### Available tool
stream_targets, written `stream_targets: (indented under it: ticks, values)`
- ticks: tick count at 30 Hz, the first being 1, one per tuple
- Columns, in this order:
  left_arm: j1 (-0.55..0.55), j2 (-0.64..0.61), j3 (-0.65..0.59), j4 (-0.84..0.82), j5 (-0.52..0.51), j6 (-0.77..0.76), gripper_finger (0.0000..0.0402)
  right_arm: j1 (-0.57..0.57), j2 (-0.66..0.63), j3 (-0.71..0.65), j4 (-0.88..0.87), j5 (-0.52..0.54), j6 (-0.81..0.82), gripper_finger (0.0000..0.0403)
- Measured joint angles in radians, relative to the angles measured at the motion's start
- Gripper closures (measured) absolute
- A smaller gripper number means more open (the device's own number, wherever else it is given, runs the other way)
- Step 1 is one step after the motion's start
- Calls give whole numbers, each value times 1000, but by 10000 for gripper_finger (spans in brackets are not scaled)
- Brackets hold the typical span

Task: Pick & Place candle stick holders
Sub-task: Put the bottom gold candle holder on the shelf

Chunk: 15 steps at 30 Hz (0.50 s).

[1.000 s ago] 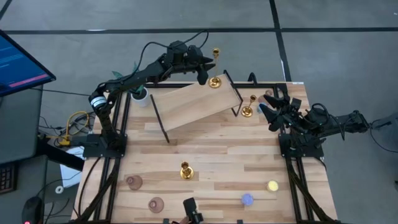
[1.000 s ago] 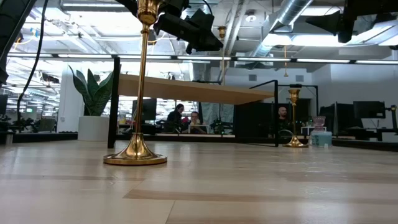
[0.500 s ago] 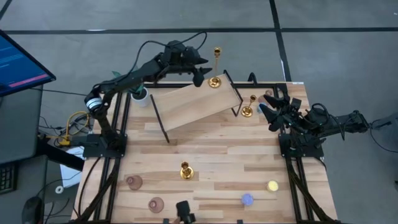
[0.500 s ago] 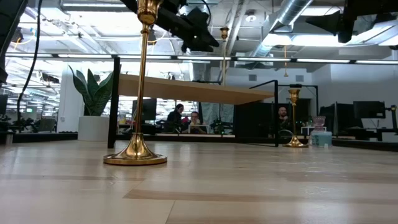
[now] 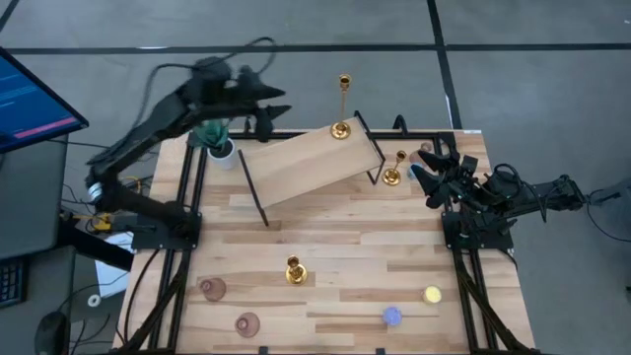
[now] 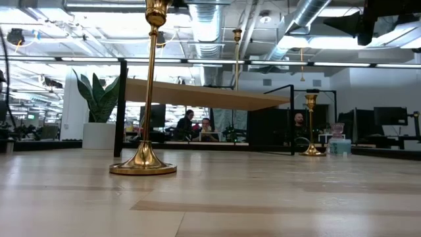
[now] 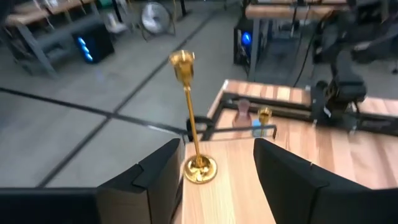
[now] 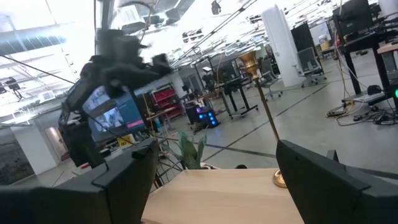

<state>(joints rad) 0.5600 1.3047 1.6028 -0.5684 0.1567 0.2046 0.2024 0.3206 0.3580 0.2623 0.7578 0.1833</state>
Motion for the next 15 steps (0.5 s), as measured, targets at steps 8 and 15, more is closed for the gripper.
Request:
stream_targets:
  ticks: [8, 15]
  values:
    - [-90, -251, -53, -52, -80, -30, 235, -1, 48, 0, -21, 3, 0, 85]
    - [-170, -423, -223, -53, -86, -119, 258, -1, 147, 0, -23, 2, 1, 85]
